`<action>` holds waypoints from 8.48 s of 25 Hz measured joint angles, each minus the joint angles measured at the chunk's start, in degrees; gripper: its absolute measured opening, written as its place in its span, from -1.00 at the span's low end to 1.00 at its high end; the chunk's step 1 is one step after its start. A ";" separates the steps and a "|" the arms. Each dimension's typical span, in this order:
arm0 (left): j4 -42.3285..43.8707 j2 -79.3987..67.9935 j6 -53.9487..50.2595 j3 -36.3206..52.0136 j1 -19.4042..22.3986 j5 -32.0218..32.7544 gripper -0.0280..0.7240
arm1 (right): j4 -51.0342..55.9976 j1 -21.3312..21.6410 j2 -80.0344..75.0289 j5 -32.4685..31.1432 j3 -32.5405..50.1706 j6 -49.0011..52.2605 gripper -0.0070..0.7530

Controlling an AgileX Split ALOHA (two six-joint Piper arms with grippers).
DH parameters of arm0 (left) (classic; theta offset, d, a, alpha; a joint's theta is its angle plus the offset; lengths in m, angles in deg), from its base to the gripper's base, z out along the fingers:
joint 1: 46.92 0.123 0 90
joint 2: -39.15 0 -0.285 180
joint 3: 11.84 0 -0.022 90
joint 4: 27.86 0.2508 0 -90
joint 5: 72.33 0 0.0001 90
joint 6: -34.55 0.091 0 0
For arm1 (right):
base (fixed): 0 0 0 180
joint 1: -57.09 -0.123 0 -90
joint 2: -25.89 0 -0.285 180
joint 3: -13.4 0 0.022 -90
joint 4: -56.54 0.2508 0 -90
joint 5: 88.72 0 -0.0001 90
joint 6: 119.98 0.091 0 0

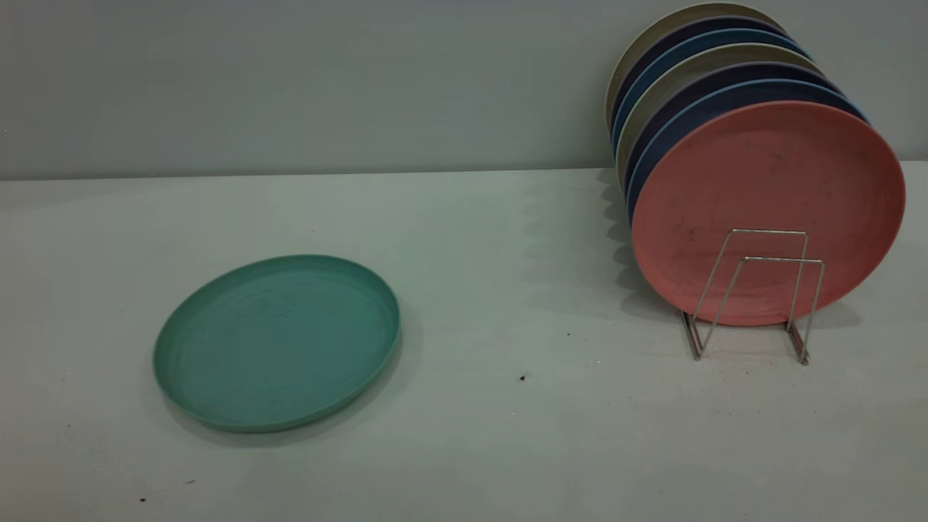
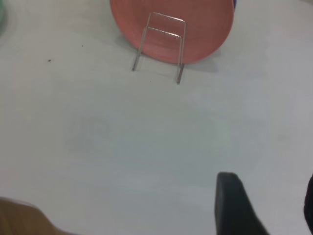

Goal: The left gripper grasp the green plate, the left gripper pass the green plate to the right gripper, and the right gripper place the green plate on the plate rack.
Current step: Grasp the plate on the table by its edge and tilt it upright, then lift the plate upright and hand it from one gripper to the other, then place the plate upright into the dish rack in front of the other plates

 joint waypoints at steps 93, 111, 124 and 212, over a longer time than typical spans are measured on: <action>-65.33 -115.23 60.23 -28.11 5.92 -41.75 -0.89 | 62.96 0.00 -60.93 27.40 -1.53 -46.96 -0.02; -55.66 -107.57 48.06 -27.95 -4.47 -34.94 -0.89 | 96.45 0.00 -103.79 13.44 -6.12 -89.48 -0.02; -60.18 -107.57 46.69 -27.95 -13.94 -37.11 -0.89 | 96.56 0.00 -105.55 11.96 -6.76 -89.66 -0.02; 2.52 -104.45 1.33 -34.68 7.05 -20.39 0.43 | 8.66 -2.54 -100.66 40.70 -40.55 -70.83 -0.86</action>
